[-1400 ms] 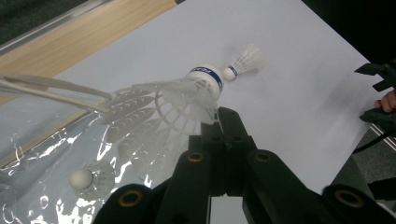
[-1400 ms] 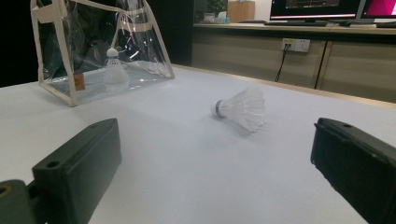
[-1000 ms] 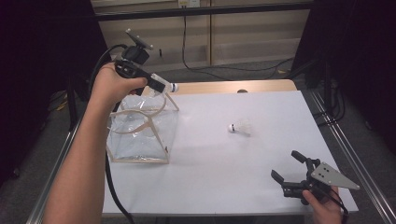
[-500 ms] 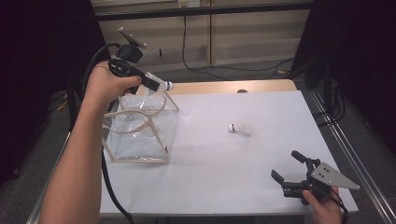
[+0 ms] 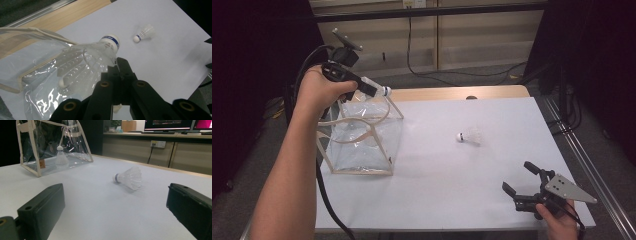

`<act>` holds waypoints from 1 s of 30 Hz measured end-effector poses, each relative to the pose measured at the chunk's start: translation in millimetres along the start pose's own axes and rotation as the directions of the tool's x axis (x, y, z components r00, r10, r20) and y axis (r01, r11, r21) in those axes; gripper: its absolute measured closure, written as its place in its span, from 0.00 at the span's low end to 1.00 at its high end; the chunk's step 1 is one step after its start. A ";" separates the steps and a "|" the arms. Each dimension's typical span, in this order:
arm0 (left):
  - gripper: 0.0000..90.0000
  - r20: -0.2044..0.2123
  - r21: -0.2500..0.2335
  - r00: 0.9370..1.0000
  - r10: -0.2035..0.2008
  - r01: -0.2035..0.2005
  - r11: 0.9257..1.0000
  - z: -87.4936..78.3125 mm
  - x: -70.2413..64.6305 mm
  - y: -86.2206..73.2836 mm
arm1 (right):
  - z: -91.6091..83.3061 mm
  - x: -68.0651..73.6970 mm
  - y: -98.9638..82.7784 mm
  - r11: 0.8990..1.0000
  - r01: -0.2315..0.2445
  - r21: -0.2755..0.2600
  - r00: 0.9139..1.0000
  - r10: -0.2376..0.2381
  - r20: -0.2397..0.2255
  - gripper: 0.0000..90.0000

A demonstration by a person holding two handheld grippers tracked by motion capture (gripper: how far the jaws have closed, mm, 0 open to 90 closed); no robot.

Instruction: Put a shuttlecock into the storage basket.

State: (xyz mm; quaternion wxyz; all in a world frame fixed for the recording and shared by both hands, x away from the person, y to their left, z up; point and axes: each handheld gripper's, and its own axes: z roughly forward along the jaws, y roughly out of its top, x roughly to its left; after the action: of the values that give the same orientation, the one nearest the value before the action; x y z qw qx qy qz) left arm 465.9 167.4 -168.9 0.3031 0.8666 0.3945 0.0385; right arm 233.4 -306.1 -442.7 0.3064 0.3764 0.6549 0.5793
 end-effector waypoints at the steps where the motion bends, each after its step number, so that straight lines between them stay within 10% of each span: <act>1: 1.00 -0.001 0.001 1.000 0.001 -0.001 1.000 -0.7 0.5 -0.3 | 0.0 0.0 0.0 1.000 0.000 0.000 1.000 0.000 0.000 0.02; 30: 1.00 -0.037 0.022 0.999 -0.036 0.037 0.999 -7.5 15.5 -7.0 | 0.2 0.0 -0.1 1.000 -0.001 -0.001 1.000 0.001 0.000 0.02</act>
State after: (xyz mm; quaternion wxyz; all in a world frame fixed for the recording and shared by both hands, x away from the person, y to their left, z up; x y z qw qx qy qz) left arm 469.5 185.6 -169.4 0.2866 0.8618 0.4161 0.0441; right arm 233.6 -305.9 -442.8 0.3061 0.3764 0.6547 0.5797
